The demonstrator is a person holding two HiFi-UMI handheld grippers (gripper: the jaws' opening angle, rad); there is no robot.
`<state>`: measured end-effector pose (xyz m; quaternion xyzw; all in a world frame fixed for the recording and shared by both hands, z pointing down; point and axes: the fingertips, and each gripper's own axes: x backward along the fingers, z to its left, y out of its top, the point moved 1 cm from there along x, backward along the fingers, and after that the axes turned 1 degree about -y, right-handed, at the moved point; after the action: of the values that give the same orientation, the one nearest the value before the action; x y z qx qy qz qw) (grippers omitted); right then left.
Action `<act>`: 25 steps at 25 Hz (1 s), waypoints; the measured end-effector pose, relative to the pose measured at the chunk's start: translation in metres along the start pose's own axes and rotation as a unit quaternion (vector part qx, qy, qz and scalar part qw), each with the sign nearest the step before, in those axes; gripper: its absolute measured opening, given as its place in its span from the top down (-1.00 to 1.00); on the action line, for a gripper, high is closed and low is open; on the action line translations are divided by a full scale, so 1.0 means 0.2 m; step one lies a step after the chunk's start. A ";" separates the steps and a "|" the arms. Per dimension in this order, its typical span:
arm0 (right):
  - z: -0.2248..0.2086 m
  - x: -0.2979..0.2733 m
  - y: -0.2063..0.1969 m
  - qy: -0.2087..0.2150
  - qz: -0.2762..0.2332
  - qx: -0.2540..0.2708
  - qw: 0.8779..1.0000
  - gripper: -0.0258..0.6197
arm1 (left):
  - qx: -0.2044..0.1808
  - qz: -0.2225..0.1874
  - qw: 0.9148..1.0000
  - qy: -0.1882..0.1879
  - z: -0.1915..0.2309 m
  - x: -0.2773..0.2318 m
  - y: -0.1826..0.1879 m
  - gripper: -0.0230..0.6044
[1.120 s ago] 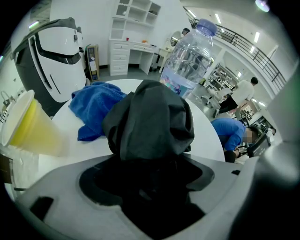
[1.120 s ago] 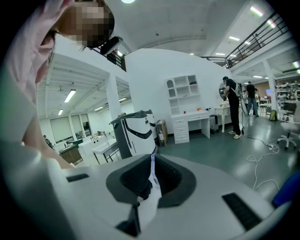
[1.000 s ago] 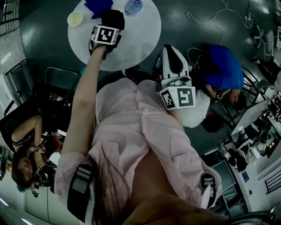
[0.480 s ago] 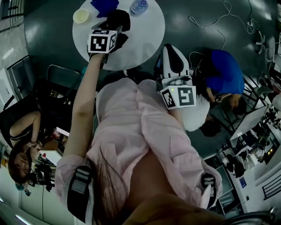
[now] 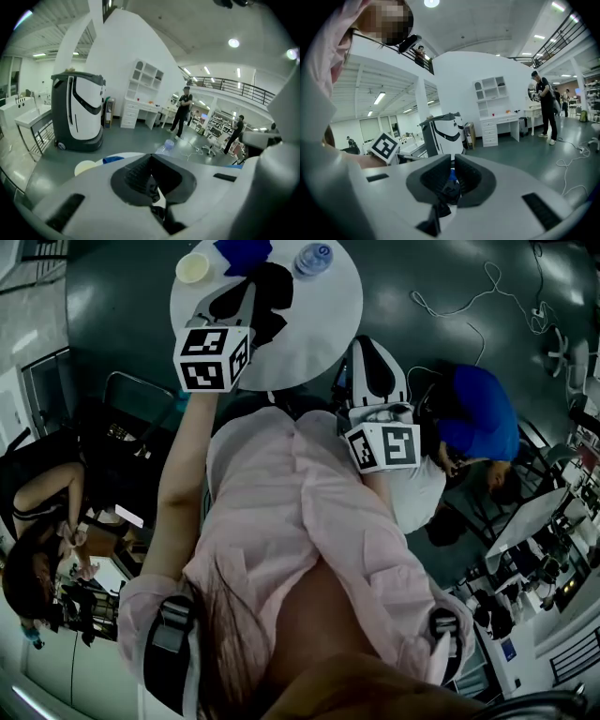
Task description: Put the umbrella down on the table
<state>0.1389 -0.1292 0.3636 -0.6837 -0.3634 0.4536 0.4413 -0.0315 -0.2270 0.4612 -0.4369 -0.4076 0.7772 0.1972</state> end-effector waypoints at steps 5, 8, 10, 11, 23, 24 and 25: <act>0.06 -0.01 0.03 0.017 -0.009 0.005 1.000 0.79 | -0.025 -0.104 0.994 -0.005 -0.13 0.32 0.32 0.87; 0.10 -0.01 0.04 0.031 -0.015 0.010 0.999 0.79 | -0.049 -0.141 0.989 0.001 -0.18 0.49 0.42 0.87; 0.14 -0.02 0.05 0.042 -0.020 0.015 0.999 0.79 | -0.060 -0.161 0.985 0.011 -0.20 0.60 0.45 0.87; 0.16 -0.03 0.05 0.048 -0.023 0.018 0.998 0.79 | -0.061 -0.174 0.983 0.017 -0.20 0.65 0.47 0.87; 0.31 -0.03 0.11 0.096 -0.045 0.042 0.994 0.79 | -0.071 -0.251 0.961 0.087 -0.17 1.14 0.34 0.87; 0.31 -0.02 0.11 0.097 -0.045 0.043 0.993 0.79 | -0.067 -0.257 0.960 0.088 -0.17 1.16 0.31 0.87; 0.32 -0.02 0.11 0.098 -0.046 0.045 0.993 0.79 | -0.062 -0.260 0.959 0.090 -0.17 1.18 0.29 0.87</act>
<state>0.0794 -0.1229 0.3312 -0.6871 -0.3286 0.3794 0.5254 -0.1279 -0.0897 0.2835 -0.3955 -0.5355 0.6294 0.4008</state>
